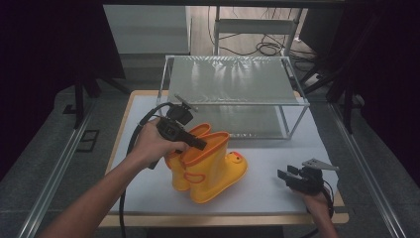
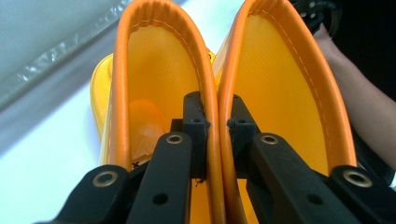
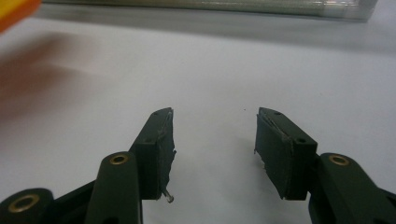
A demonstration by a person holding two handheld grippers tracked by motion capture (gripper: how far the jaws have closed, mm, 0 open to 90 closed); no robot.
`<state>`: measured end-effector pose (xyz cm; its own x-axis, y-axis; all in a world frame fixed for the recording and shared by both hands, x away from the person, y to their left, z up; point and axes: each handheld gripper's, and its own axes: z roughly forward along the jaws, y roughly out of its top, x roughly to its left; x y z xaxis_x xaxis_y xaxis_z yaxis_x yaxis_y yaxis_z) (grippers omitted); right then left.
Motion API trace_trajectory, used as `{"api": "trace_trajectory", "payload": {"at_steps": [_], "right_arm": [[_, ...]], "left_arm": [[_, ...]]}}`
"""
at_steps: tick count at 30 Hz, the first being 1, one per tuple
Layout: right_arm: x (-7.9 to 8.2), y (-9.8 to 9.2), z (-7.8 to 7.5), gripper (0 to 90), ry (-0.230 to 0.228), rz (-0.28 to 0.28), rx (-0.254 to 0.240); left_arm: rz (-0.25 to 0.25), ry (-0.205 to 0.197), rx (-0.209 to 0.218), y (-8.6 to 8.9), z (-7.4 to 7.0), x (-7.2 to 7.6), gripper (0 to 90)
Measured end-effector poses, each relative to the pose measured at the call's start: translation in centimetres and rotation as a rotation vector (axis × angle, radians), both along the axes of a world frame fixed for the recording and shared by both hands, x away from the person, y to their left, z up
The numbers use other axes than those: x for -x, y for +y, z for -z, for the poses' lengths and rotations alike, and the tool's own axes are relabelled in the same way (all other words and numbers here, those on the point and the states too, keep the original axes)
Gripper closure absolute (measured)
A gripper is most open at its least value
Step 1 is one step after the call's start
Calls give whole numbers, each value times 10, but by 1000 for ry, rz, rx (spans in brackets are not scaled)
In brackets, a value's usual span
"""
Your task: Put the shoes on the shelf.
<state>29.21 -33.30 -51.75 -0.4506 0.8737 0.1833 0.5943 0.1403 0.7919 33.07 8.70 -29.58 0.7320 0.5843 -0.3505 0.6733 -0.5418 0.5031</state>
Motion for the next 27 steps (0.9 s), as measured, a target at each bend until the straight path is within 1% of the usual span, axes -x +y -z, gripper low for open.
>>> {"api": "trace_trajectory", "payload": {"at_steps": [1,2,4,5,6,8,9,10,11,13,14,16,17,18,20,21,22,23,24,25,26,27], "right_arm": [[0,0,0,465,0,2,-2],[0,0,0,465,0,2,-2],[0,-1,0,466,-1,5,-4],[0,-2,0,466,0,5,-5],[0,-2,0,466,0,5,-5],[0,-2,0,466,0,10,-7],[0,-3,0,467,-1,14,-13],[0,-3,0,467,-1,14,-13],[0,-4,0,467,0,16,-11],[0,-4,0,468,2,21,-16],[0,-4,0,468,2,21,-16],[-1,-5,0,468,0,21,-15],[-1,-5,0,468,0,21,-15],[-1,-5,0,468,0,23,-17],[-1,-6,0,469,0,26,-18],[-1,-6,0,469,0,26,-18],[-1,-8,0,470,2,32,-20],[-1,-8,0,470,2,32,-20],[0,-9,0,470,2,37,-22],[-1,-9,0,470,3,38,-24],[-1,-9,0,470,3,38,-24],[-1,-10,0,470,1,41,-25]], "left_arm": [[2,-7,-1,-1,-4,0,819],[2,-7,-1,-1,-4,0,819],[9,-16,-2,-4,-12,1,819],[21,-25,-8,-6,-21,0,819],[21,-25,-8,-6,-21,0,819],[19,-32,-3,-9,-29,1,819],[31,-37,-2,-12,-34,0,819],[31,-37,-2,-12,-34,0,819],[43,-43,-3,-15,-40,-1,819],[48,-41,6,-18,-45,-2,820],[48,-41,6,-18,-45,-2,820],[57,-47,10,-22,-54,-5,820],[57,-47,10,-22,-54,-5,820],[64,-52,10,-24,-57,-6,820],[61,-58,22,-28,-64,-8,820],[61,-58,22,-28,-64,-8,820],[65,-64,21,-30,-69,-10,820],[65,-64,21,-30,-69,-10,820],[72,-71,15,-31,-73,-11,820],[78,-80,16,-33,-80,-13,820],[78,-80,16,-33,-80,-13,820],[73,-85,23,-34,-85,-14,821]]}}
